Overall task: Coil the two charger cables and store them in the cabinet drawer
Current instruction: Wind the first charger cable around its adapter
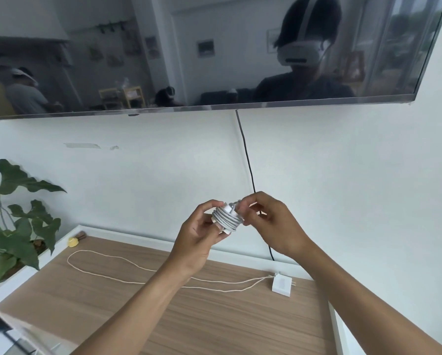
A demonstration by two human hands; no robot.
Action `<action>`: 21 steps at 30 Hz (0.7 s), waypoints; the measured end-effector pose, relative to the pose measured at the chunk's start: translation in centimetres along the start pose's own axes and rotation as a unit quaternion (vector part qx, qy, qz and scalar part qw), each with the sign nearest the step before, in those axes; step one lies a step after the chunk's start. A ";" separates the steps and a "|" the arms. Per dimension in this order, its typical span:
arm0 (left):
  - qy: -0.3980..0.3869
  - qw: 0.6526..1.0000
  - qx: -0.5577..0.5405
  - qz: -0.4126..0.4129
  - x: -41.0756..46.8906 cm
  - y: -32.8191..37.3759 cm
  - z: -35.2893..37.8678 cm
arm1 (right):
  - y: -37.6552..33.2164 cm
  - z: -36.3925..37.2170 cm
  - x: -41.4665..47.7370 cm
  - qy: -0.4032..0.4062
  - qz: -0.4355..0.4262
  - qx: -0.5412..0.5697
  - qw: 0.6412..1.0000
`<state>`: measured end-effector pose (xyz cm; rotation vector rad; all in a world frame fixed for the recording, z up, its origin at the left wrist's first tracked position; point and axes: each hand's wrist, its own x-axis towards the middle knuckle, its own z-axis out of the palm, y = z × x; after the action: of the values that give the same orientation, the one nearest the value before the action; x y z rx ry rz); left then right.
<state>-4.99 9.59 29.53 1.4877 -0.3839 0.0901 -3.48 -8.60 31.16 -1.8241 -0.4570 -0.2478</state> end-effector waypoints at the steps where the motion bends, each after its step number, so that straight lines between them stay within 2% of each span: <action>1: 0.009 0.999 -0.037 -0.015 0.1 0.1 0.0 | 0.3 0.1 0.0 0.014 0.011 0.052 0.999; 5: 0.022 0.977 -0.193 -0.082 0.2 0.9 0.0 | 1.6 1.2 -0.8 0.002 0.018 0.153 0.988; 7: 0.031 0.970 -0.221 -0.099 0.4 1.1 0.1 | 1.5 2.2 -1.4 0.014 0.004 0.175 0.984; 14: 0.049 0.962 -0.243 -0.112 0.2 0.8 1.0 | 1.4 4.5 -2.1 0.123 -0.063 0.118 0.983; 17: 0.052 0.966 -0.229 -0.105 0.0 0.8 1.1 | 1.3 4.6 -2.2 0.120 -0.054 0.142 0.981; 21: 0.050 0.969 -0.220 -0.100 -0.3 1.0 0.9 | 1.3 4.2 -2.1 0.095 -0.062 0.118 0.986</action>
<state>-5.73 8.80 30.47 1.0698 -0.1559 -0.0767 -5.07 -5.24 27.99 -1.5259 -0.4464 -0.4310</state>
